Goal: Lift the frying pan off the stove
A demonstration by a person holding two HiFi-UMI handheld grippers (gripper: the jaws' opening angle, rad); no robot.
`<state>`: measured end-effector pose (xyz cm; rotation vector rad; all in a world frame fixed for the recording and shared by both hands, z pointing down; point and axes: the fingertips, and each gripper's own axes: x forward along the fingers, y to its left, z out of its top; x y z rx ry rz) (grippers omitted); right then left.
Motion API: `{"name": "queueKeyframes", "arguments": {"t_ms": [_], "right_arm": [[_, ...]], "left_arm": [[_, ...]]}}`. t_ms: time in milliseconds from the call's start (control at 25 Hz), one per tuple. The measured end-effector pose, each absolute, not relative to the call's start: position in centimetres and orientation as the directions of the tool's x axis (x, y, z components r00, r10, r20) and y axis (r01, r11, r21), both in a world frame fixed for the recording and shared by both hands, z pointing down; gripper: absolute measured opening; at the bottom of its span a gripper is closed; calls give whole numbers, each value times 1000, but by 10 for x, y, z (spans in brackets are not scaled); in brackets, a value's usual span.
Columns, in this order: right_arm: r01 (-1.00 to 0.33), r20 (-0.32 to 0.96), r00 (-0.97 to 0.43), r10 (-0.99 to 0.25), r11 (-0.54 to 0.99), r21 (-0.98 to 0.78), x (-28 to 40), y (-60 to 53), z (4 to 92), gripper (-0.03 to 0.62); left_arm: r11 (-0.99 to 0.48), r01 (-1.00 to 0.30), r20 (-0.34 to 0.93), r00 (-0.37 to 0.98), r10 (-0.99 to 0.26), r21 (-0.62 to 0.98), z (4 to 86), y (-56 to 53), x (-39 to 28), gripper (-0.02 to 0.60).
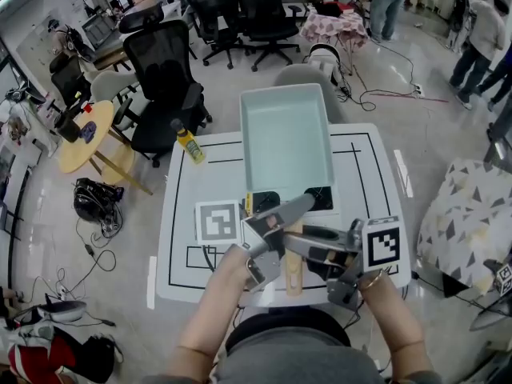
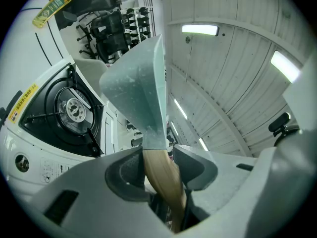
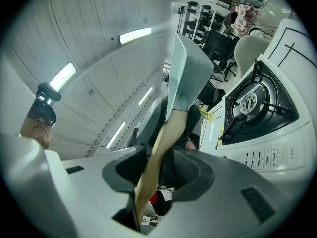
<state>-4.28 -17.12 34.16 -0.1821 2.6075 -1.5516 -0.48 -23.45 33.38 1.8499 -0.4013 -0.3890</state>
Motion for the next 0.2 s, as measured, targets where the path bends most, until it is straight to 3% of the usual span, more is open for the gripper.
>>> {"name": "queueKeyframes", "arguments": {"t_ms": [200], "right_arm": [[-49, -27, -988, -153, 470, -881, -44, -170, 343, 160]], "left_arm": [[-288, -77, -67, 886, -459, 954, 336, -233, -5, 156]]}}
